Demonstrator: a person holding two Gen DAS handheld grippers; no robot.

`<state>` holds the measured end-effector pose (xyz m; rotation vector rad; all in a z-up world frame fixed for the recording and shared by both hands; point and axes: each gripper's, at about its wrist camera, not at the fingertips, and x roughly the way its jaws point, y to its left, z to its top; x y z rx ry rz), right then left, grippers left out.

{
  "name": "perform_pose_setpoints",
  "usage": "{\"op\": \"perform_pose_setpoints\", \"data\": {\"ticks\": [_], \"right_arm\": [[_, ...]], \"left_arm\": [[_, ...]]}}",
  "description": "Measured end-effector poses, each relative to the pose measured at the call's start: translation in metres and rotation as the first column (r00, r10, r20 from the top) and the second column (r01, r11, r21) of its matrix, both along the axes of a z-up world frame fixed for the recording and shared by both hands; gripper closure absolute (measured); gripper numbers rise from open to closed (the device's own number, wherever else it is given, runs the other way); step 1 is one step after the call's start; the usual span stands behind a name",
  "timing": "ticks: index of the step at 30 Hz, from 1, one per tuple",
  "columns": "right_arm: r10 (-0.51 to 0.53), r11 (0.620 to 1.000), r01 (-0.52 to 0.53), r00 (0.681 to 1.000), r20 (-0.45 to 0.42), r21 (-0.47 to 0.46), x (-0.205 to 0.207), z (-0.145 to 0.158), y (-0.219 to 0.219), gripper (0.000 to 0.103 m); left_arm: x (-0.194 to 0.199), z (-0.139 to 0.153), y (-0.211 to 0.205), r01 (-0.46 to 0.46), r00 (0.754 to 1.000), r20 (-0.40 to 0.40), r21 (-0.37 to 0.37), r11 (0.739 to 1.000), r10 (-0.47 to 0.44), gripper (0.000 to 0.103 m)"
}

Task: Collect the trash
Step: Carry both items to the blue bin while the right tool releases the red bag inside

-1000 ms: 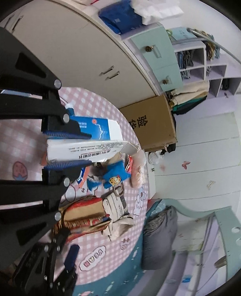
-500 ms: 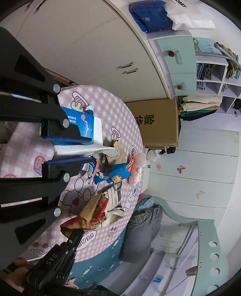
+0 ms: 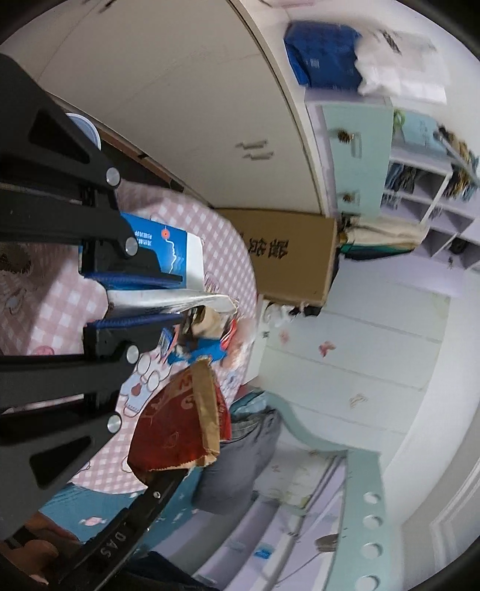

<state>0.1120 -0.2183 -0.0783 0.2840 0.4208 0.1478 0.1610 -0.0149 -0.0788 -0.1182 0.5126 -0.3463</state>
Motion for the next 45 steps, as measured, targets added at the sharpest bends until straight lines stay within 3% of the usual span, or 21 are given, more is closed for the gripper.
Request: {"op": "perform_pose_setpoints", "data": {"ticks": [5, 8, 13, 18, 23, 25, 28, 32, 38, 45], "right_arm": [[0.151, 0.988, -0.151, 0.988, 0.001, -0.008, 0.015, 0.005, 0.055, 0.100], [0.258, 0.966, -0.259, 0.965, -0.036, -0.016, 0.036, -0.007, 0.101, 0.100], [0.381, 0.922, -0.386, 0.915, -0.132, -0.017, 0.076, -0.041, 0.170, 0.100], [0.450, 0.888, -0.460, 0.867, -0.213, 0.002, 0.117, -0.082, 0.222, 0.100], [0.485, 0.870, -0.493, 0.848, -0.216, 0.017, 0.156, -0.121, 0.263, 0.097], [0.484, 0.870, -0.492, 0.849, -0.212, 0.018, 0.171, -0.136, 0.274, 0.092], [0.479, 0.872, -0.489, 0.843, -0.242, 0.024, 0.188, -0.152, 0.289, 0.052], [0.459, 0.878, -0.479, 0.846, -0.272, -0.007, 0.190, -0.163, 0.296, 0.052], [0.384, 0.900, -0.425, 0.879, -0.283, -0.100, 0.181, -0.167, 0.291, 0.046], [0.338, 0.910, -0.377, 0.915, -0.219, -0.172, 0.171, -0.162, 0.283, 0.043]], "left_arm": [[-0.006, -0.003, 0.053, -0.133, 0.991, -0.024, -0.015, 0.991, 0.132, 0.089], [-0.001, -0.017, 0.090, -0.248, 0.966, -0.069, 0.012, 0.969, 0.248, 0.089], [0.018, -0.057, 0.148, -0.415, 0.884, -0.195, 0.088, 0.906, 0.424, 0.089], [0.038, -0.099, 0.193, -0.504, 0.810, -0.280, 0.120, 0.856, 0.516, 0.089], [0.053, -0.129, 0.228, -0.553, 0.764, -0.312, 0.135, 0.823, 0.564, 0.089], [0.063, -0.142, 0.239, -0.561, 0.752, -0.331, 0.132, 0.817, 0.570, 0.089], [0.076, -0.160, 0.251, -0.561, 0.740, -0.360, 0.135, 0.817, 0.568, 0.089], [0.087, -0.178, 0.255, -0.549, 0.733, -0.398, 0.133, 0.825, 0.551, 0.088], [0.102, -0.197, 0.254, -0.522, 0.732, -0.438, 0.134, 0.843, 0.523, 0.088], [0.124, -0.211, 0.246, -0.488, 0.735, -0.467, 0.138, 0.862, 0.491, 0.088]]}}
